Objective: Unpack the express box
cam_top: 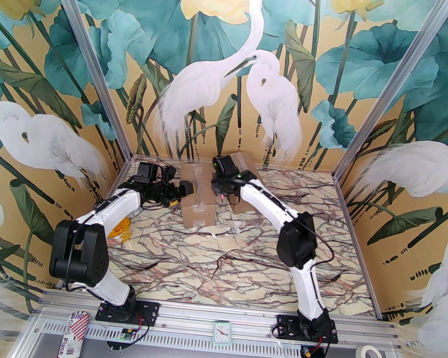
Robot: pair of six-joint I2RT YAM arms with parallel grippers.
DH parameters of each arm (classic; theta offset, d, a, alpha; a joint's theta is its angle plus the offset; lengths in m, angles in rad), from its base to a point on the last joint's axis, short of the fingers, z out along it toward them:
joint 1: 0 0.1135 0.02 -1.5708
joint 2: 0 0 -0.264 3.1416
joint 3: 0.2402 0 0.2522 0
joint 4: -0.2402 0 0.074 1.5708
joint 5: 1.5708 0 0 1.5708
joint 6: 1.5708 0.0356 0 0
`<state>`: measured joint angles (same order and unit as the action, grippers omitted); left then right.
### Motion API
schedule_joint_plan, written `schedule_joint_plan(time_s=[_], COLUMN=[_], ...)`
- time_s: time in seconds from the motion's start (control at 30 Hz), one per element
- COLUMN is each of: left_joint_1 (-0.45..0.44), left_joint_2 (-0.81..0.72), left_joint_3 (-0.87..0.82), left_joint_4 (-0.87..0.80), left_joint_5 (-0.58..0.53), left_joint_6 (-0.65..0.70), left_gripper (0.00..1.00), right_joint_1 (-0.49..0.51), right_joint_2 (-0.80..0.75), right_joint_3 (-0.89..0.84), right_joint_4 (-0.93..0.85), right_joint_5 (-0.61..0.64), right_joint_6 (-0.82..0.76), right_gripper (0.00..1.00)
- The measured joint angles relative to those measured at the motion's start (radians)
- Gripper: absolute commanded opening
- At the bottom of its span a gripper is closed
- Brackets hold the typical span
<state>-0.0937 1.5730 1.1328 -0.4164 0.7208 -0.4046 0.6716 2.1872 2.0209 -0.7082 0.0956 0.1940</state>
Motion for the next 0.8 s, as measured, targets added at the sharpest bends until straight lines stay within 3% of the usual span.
schedule_joint_plan(time_s=[0.2, 0.53, 0.8], left_joint_1=[-0.108, -0.315, -0.341], left_joint_2=[-0.018, -0.231, -0.354], left_joint_3=[-0.025, -0.208, -0.138], left_joint_4=[0.002, -0.014, -0.217], left_joint_5=[-0.03, -0.087, -0.221], left_joint_6=[-0.019, -0.082, -0.011], left_gripper=[0.99, 1.0, 0.99], right_joint_1=[-0.022, -0.017, 0.023], right_joint_2=[-0.052, -0.248, -0.306], right_joint_3=[-0.05, -0.315, -0.375], right_joint_4=[-0.009, 0.001, 0.005], right_joint_5=[0.013, -0.003, -0.005], right_joint_6=[-0.062, -0.136, -0.146], right_gripper=[0.0, 0.0, 0.0])
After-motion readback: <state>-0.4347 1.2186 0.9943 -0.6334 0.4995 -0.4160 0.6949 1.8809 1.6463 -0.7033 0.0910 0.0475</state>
